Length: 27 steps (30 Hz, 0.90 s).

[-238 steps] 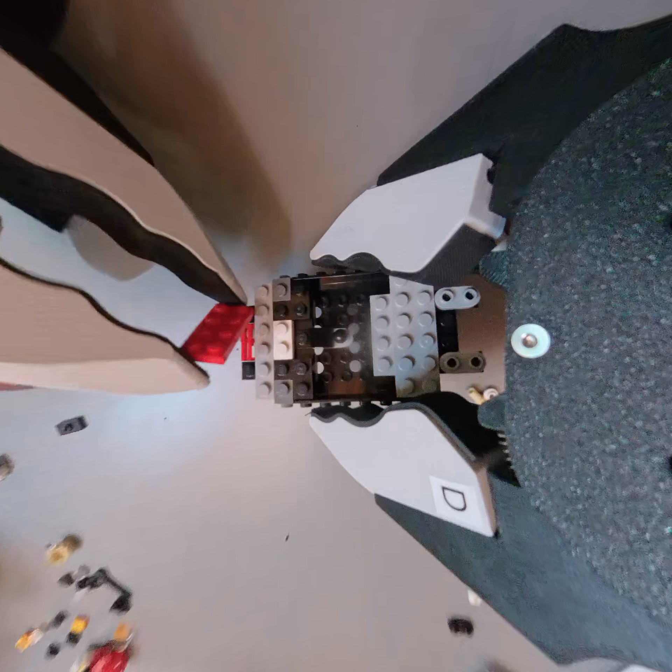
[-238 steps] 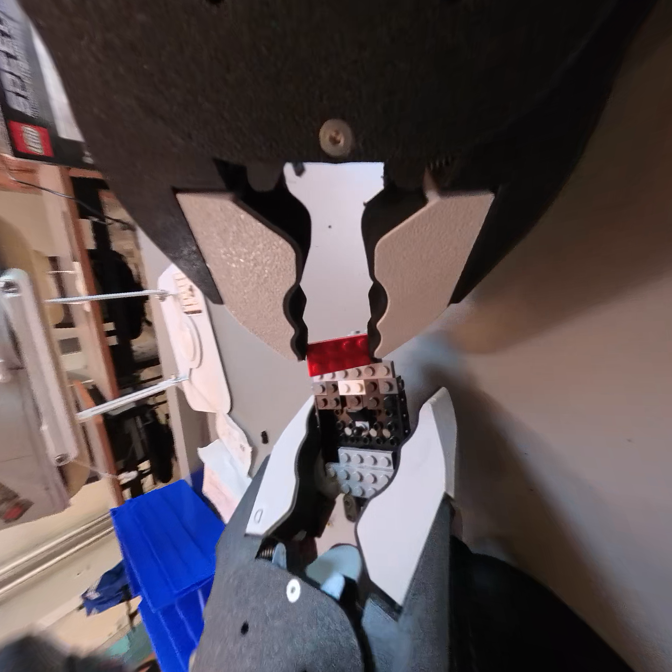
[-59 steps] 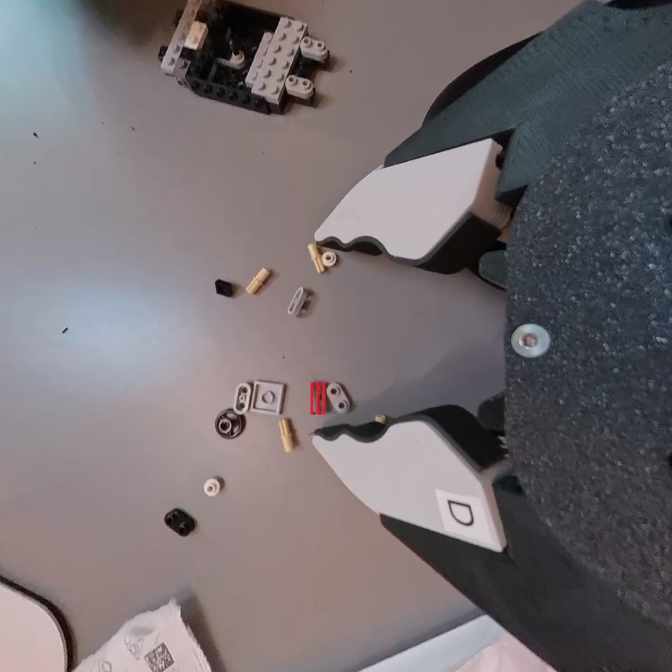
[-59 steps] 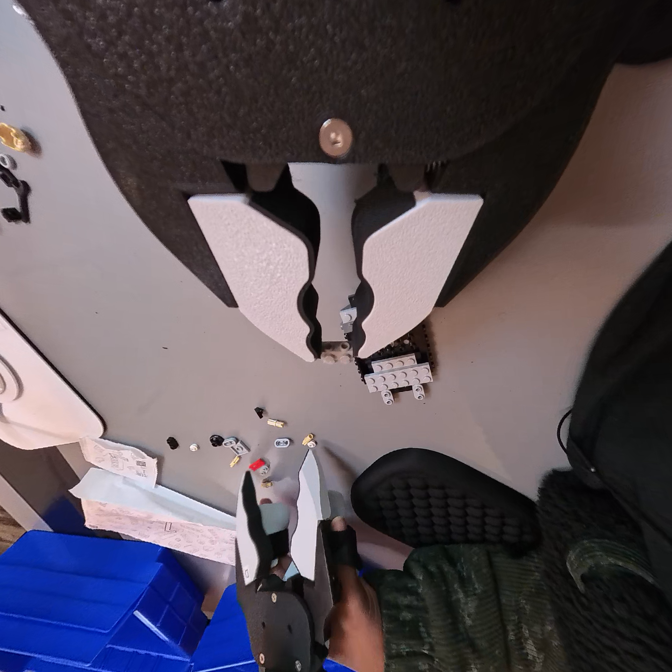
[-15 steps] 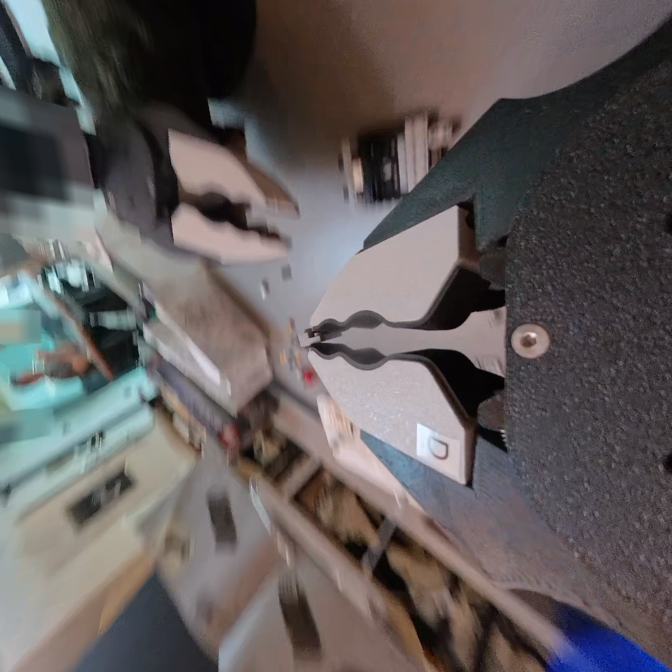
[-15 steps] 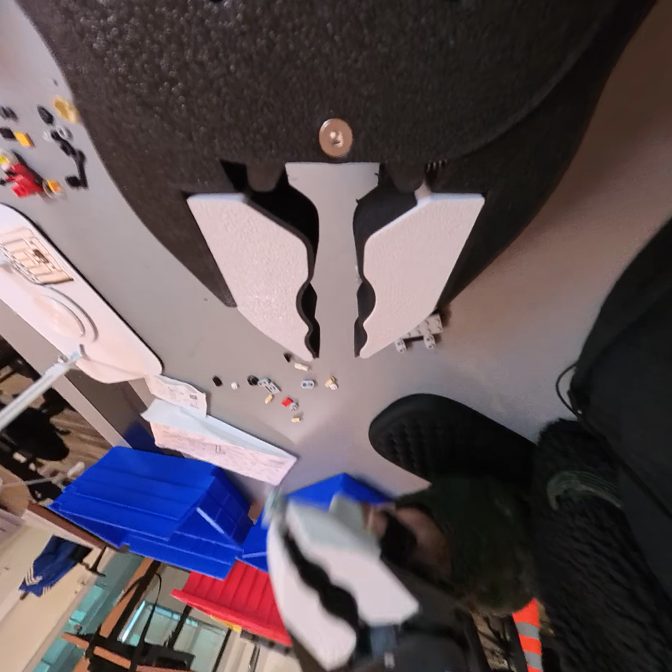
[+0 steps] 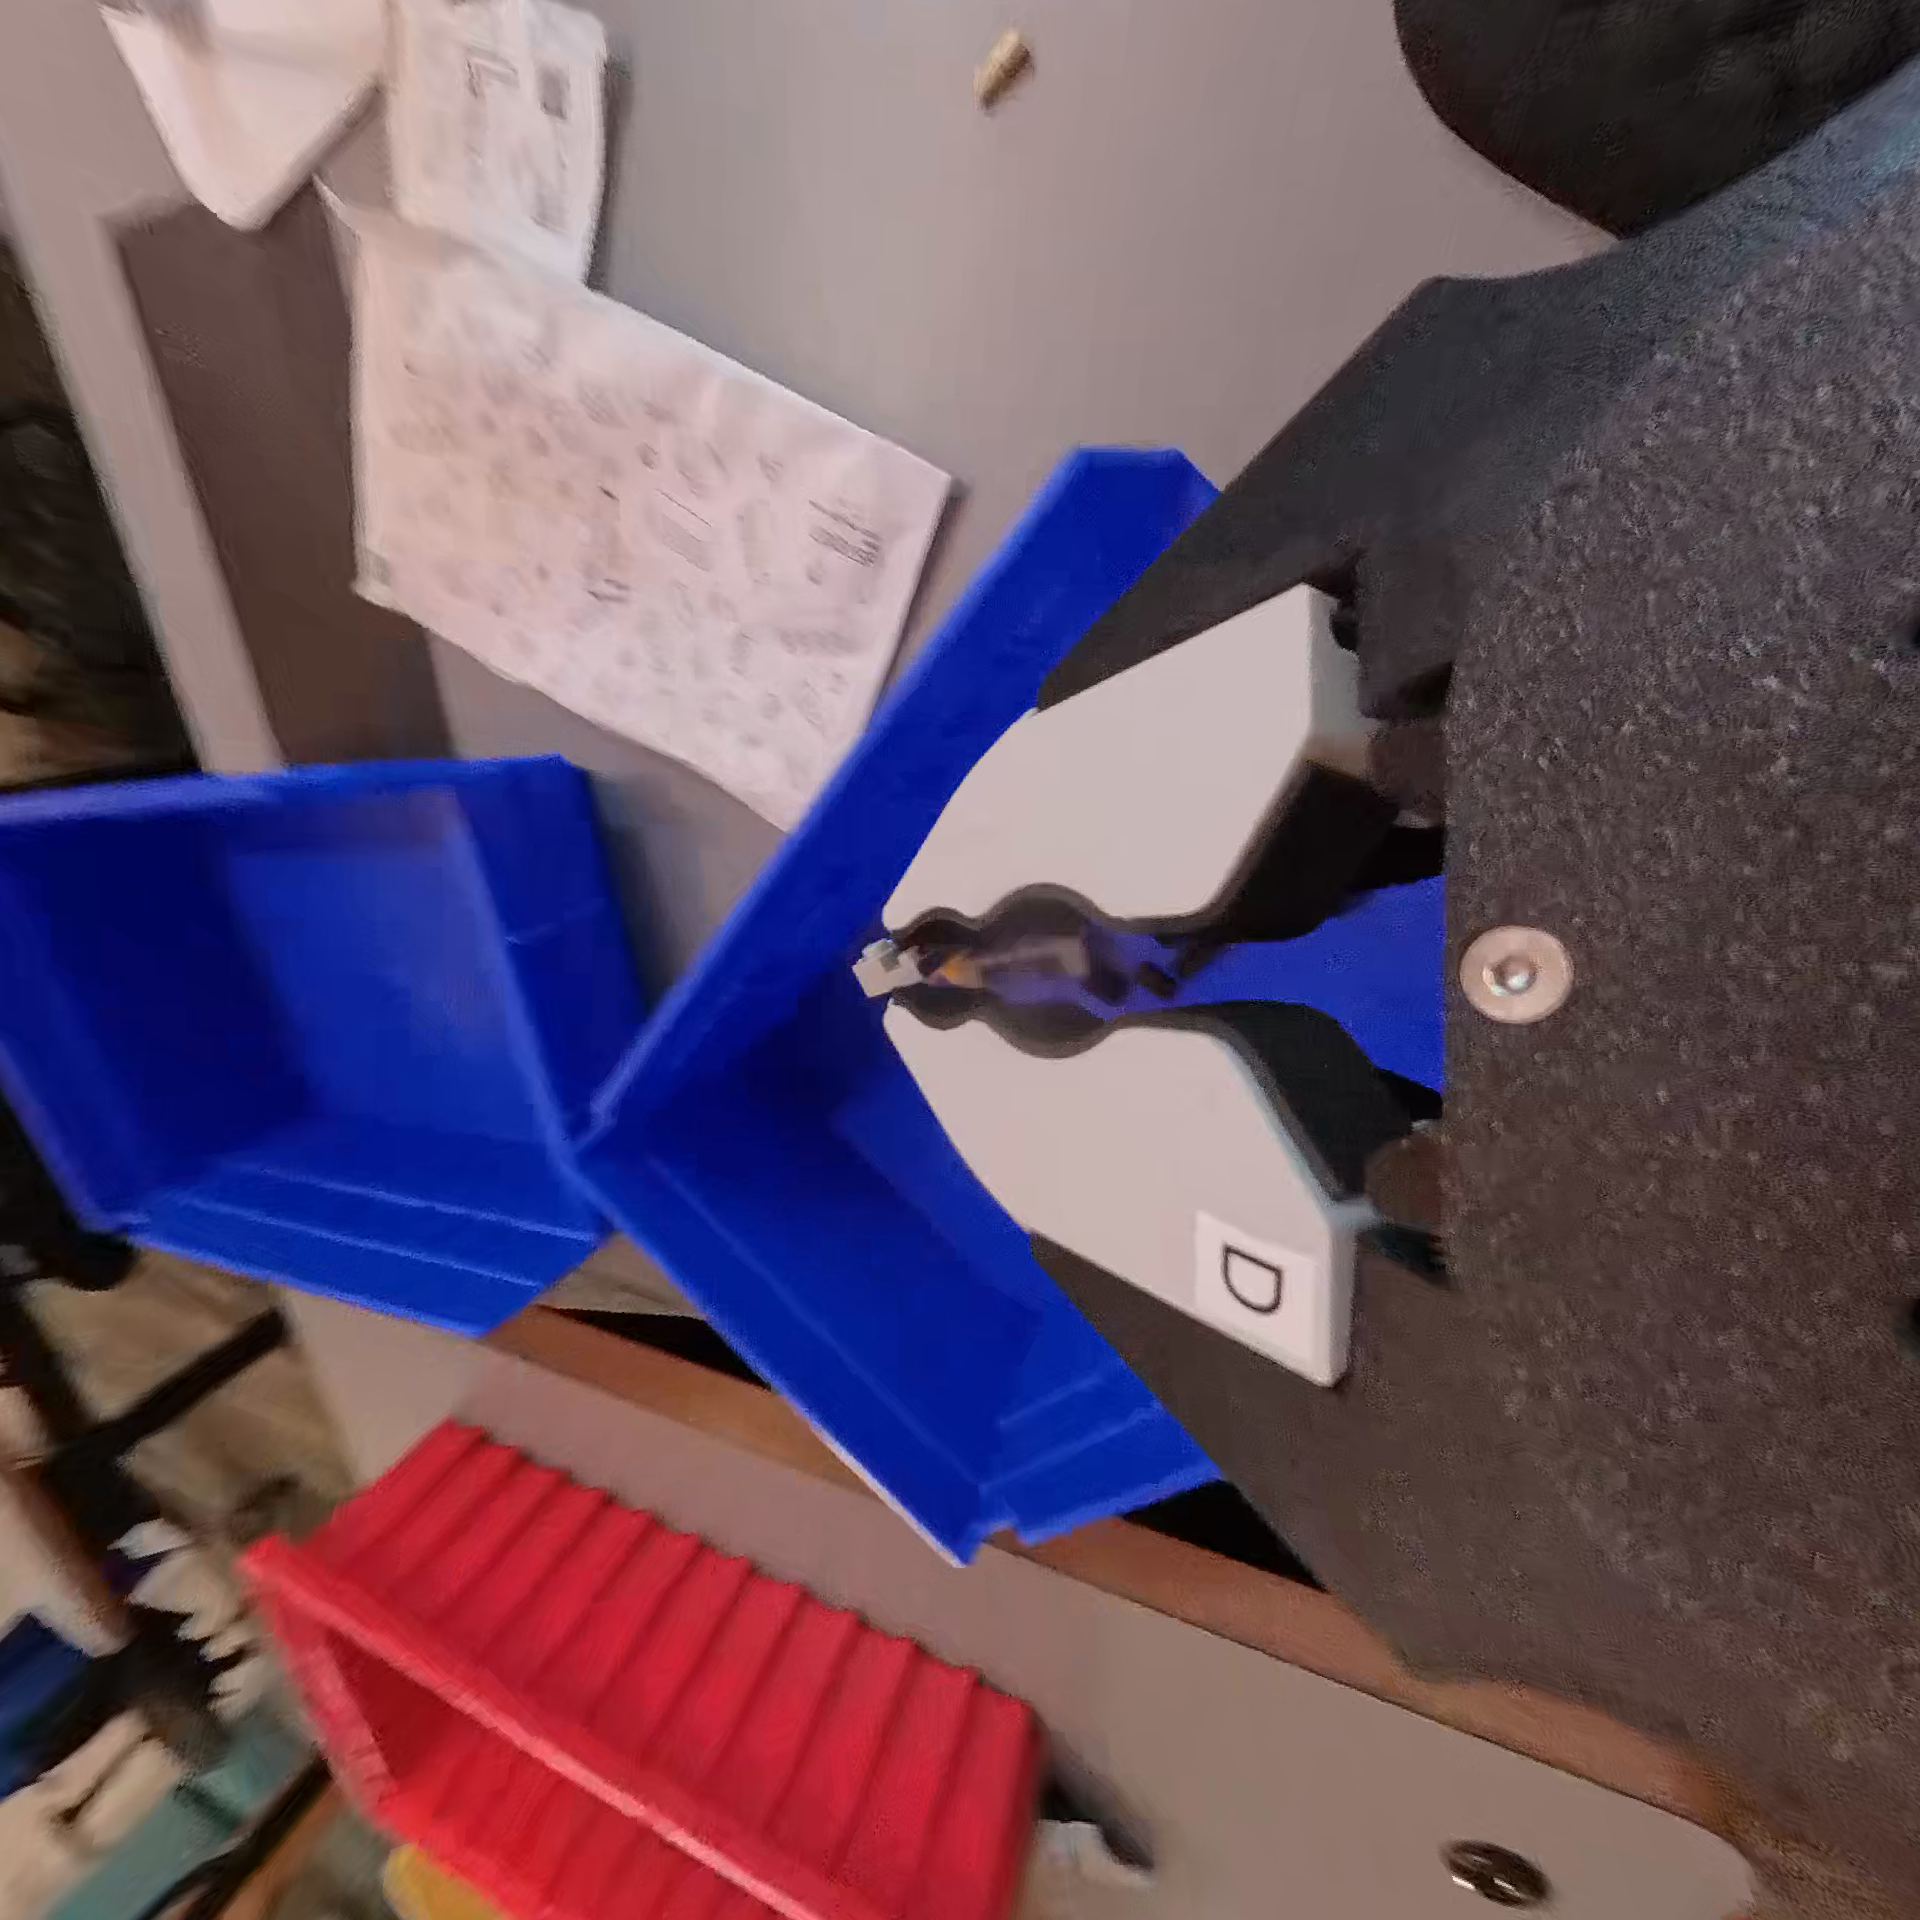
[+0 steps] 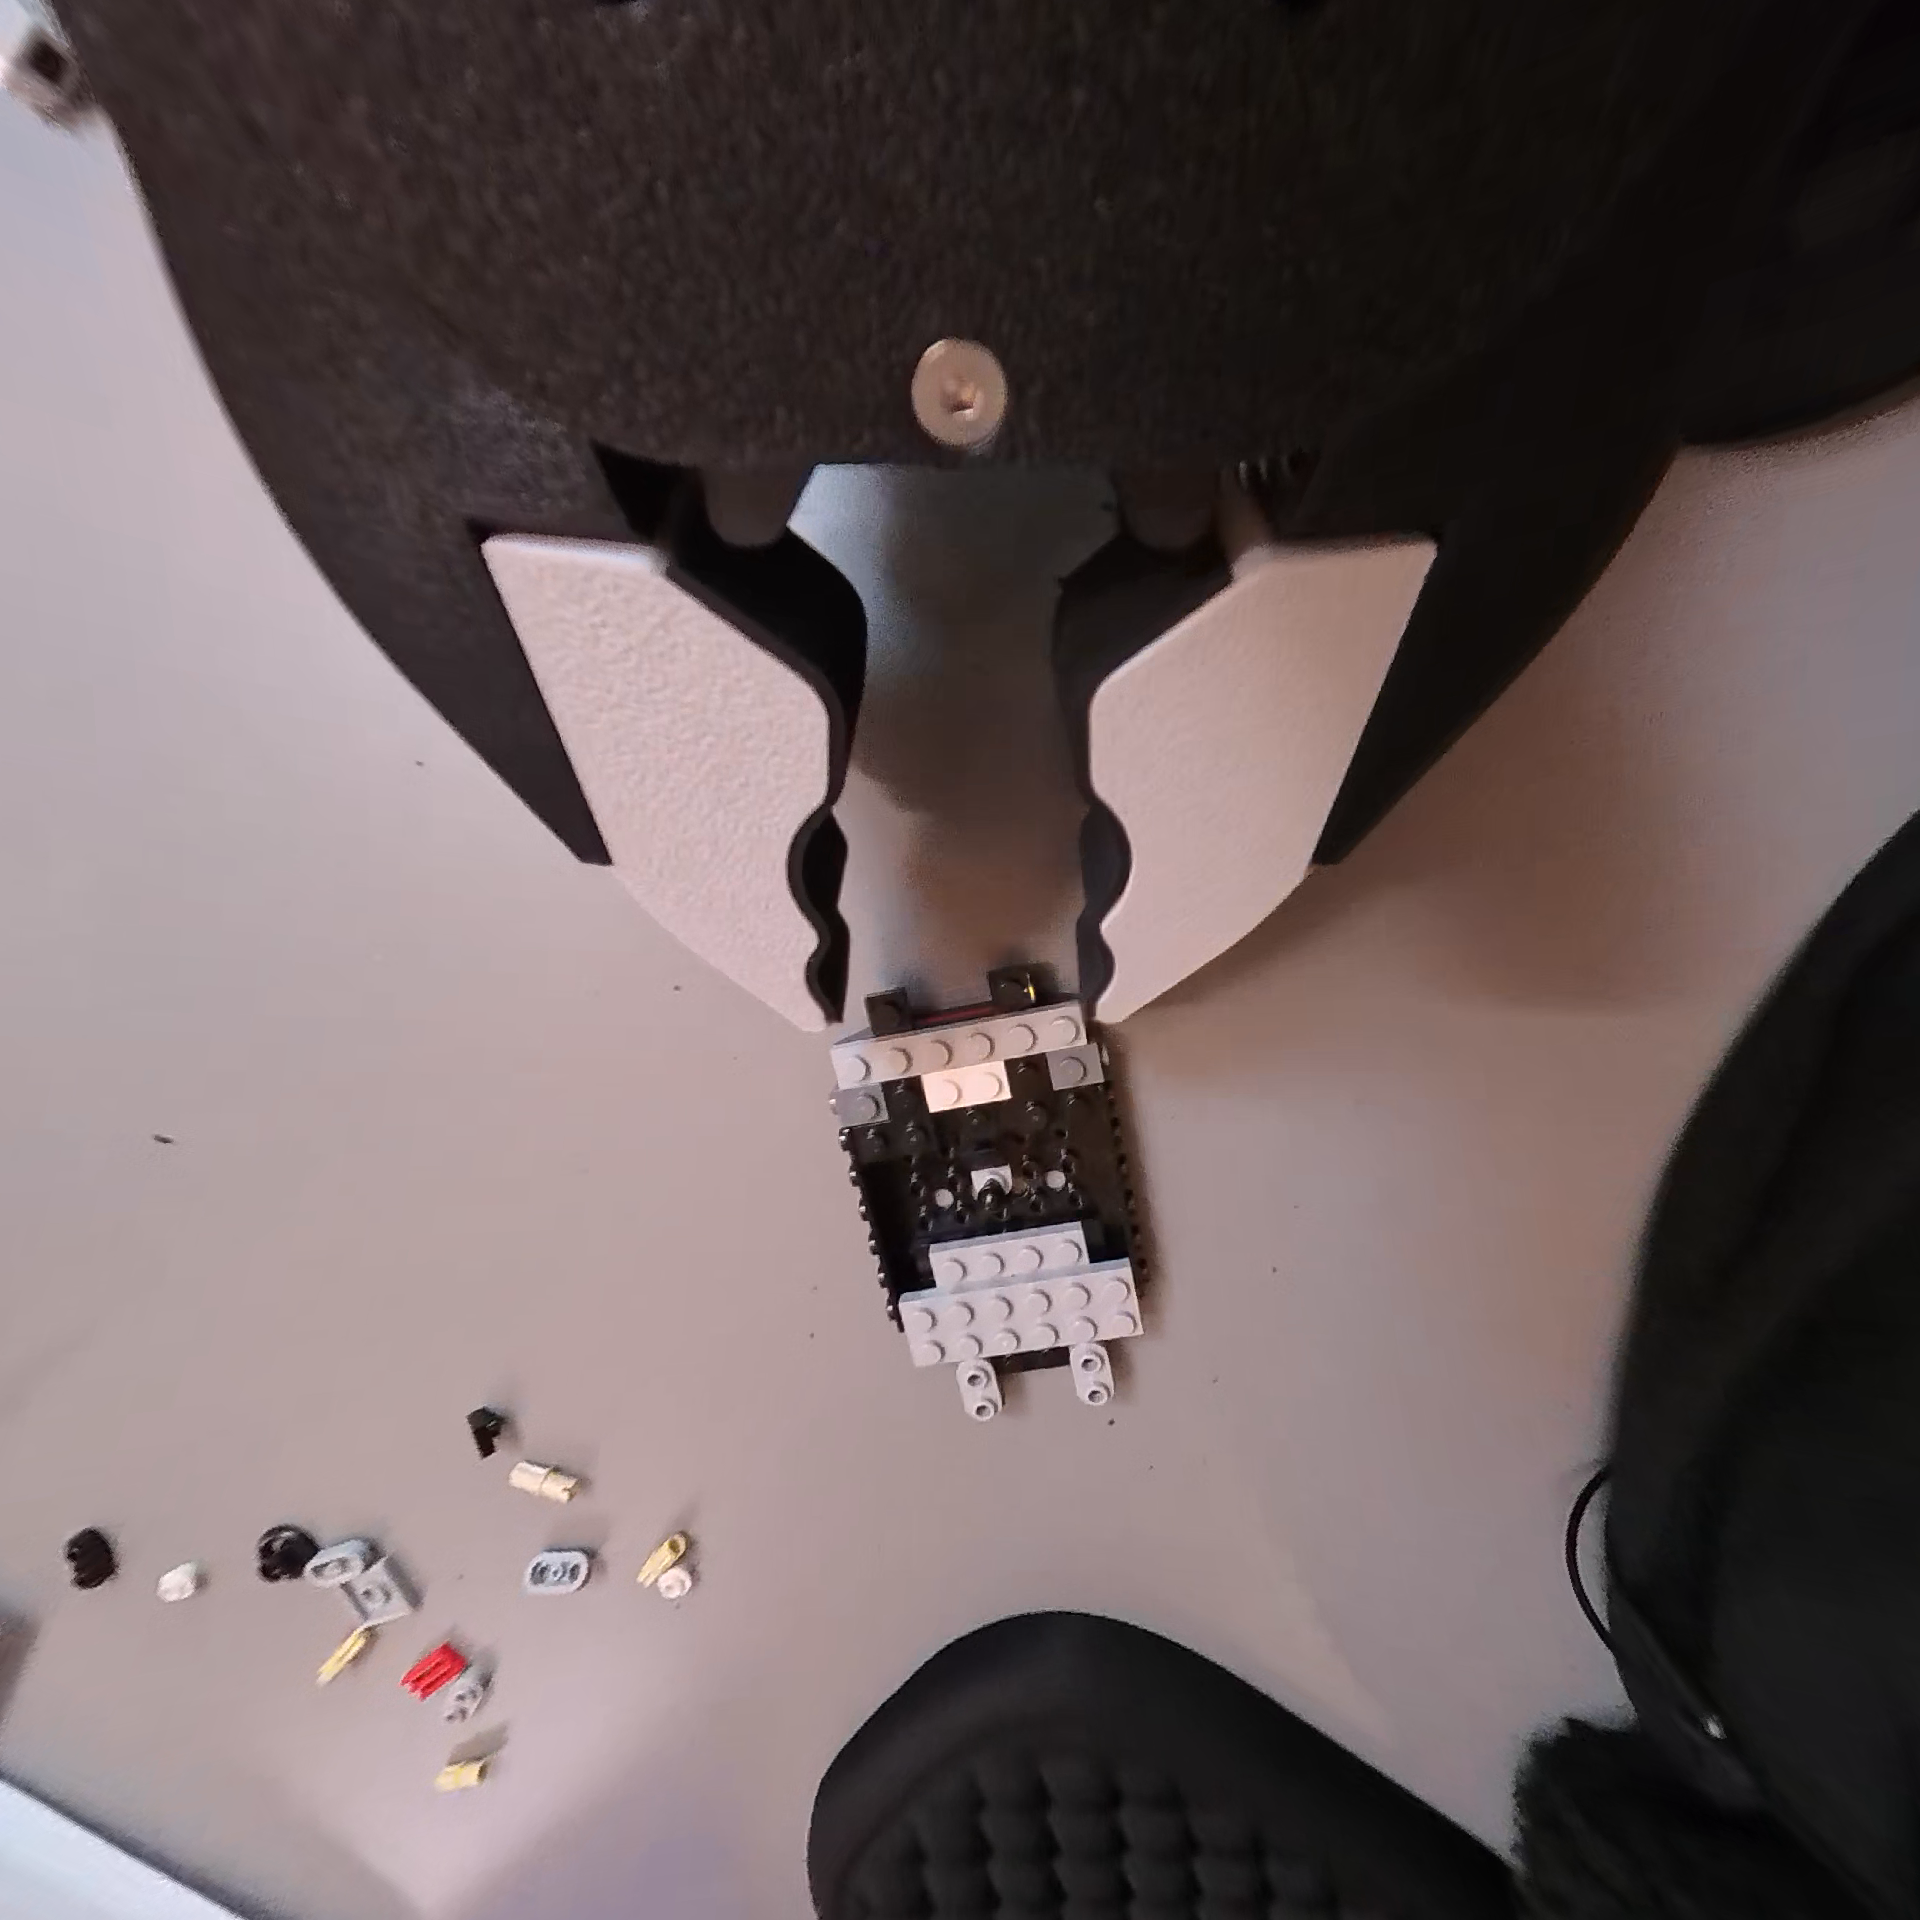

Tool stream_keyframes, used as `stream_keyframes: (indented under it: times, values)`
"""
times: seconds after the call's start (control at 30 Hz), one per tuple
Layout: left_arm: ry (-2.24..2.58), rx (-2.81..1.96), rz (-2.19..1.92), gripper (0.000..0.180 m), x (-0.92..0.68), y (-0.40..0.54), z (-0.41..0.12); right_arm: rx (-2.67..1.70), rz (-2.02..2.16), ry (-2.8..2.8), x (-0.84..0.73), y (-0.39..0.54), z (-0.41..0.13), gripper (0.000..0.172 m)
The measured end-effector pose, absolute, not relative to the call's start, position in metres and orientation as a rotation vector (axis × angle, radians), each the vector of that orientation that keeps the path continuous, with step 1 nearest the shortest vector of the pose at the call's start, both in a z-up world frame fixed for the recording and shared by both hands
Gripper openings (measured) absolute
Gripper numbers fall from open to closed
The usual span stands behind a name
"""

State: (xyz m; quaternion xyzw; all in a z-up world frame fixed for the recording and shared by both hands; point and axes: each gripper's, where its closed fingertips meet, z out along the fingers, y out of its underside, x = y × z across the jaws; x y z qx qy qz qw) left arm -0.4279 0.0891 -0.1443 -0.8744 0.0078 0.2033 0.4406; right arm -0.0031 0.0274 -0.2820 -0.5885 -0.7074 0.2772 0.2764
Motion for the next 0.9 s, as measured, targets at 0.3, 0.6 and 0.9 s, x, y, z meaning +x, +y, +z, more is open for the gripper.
stream_keyframes:
  times: [0.3,0.6,0.9]
  values:
    - [-0.102,-2.362,0.513,0.06,-0.46,0.076,-0.18,-1.611,0.748,-1.932,-0.009,0.022,-0.293,0.057]
    - [0.308,-1.987,0.413,0.056,-0.376,0.109,-0.126,-1.613,0.785,-1.93,-0.017,0.022,-0.297,0.064]
    - [1.441,-1.794,-0.526,0.071,-0.083,0.047,-0.224,-1.63,0.887,-1.9,-0.015,0.02,-0.292,0.055]
